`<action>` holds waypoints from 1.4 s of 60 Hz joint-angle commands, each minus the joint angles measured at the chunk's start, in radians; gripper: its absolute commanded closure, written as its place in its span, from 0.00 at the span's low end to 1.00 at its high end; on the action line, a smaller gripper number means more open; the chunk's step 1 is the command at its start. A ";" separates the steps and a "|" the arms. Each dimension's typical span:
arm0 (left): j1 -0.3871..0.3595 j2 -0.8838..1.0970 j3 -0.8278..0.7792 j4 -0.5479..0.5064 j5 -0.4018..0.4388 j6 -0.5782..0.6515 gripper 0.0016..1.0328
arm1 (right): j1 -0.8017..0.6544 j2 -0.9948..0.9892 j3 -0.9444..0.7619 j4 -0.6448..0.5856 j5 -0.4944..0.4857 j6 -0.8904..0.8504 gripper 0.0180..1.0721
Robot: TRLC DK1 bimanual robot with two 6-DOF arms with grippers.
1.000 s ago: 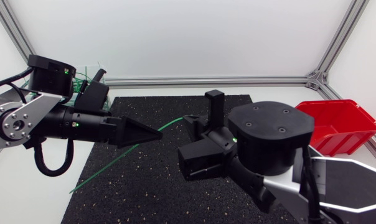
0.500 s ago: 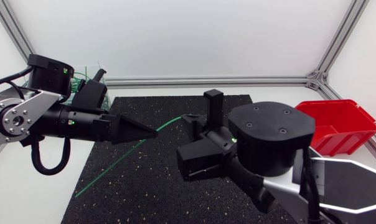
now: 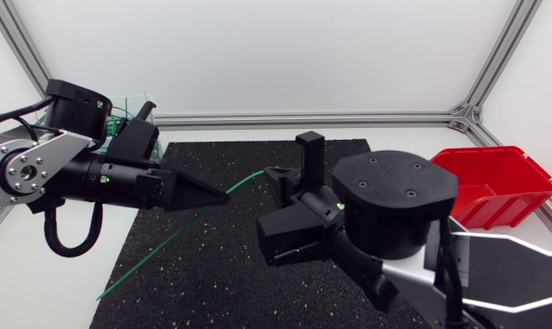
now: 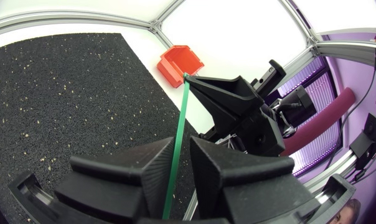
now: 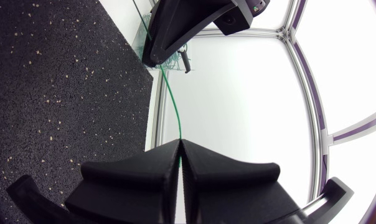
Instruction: Take a green cable tie from the red box, thread the tail through the head to close it, then place it in the transparent bin on the left.
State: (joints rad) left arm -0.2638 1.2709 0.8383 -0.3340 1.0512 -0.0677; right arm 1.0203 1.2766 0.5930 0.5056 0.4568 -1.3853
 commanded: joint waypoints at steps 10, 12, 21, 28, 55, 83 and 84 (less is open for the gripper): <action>-0.014 -0.018 0.022 -0.022 0.016 0.019 0.96 | 0.011 0.001 -0.028 0.024 0.000 -0.029 0.94; -0.015 -0.021 0.021 -0.022 0.016 0.019 0.96 | 0.011 0.001 -0.033 0.024 0.002 -0.029 0.94; -0.028 -0.038 0.013 -0.030 0.016 0.020 0.96 | 0.011 0.001 -0.056 0.033 0.002 -0.034 0.94; -0.038 -0.053 -0.001 -0.034 0.015 0.020 0.96 | 0.009 -0.003 -0.061 0.033 0.011 -0.032 0.88; -0.029 -0.094 -0.054 -0.037 0.000 0.043 0.96 | 0.001 -0.040 -0.041 0.060 0.042 0.008 0.45; 0.003 -0.142 -0.140 0.055 -0.057 0.049 0.96 | -0.091 -0.089 0.065 -0.091 0.056 0.244 0.31; 0.003 -0.143 -0.145 0.067 -0.063 0.046 0.96 | -0.095 -0.089 0.071 -0.108 0.054 0.258 0.31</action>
State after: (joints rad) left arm -0.2703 1.1431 0.7406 -0.3054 1.0039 -0.0254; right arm 0.9447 1.2026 0.6228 0.4477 0.5041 -1.2079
